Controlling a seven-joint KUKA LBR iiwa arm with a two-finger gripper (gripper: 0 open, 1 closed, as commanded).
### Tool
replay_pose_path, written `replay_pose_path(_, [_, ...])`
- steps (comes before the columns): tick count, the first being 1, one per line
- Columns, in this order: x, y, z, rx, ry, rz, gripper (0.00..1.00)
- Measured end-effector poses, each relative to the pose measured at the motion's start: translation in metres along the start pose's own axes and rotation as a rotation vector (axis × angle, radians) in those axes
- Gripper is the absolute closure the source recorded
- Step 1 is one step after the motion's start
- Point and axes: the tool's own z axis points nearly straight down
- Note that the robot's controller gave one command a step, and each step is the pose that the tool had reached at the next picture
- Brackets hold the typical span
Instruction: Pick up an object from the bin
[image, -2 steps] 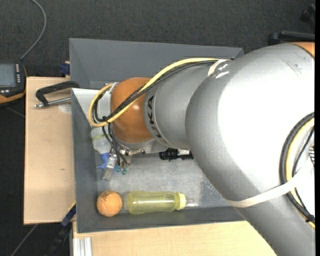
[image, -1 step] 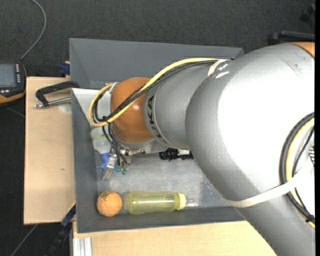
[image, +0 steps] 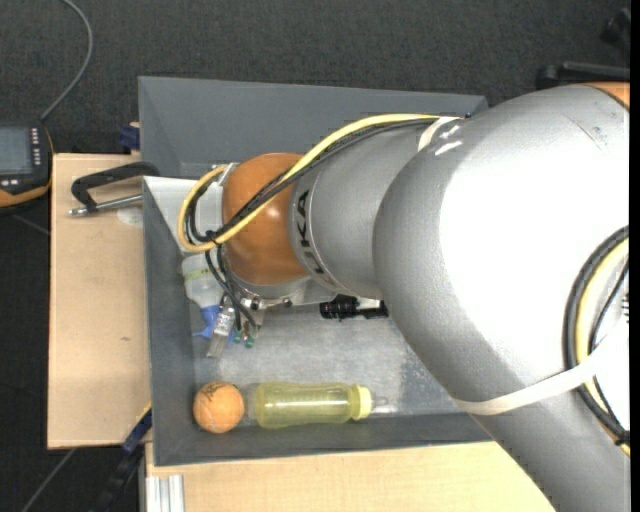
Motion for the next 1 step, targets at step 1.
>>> replay_pose_path(1, [0.0003,-0.0006,-0.0093,0.001,0.001,0.001,1.0])
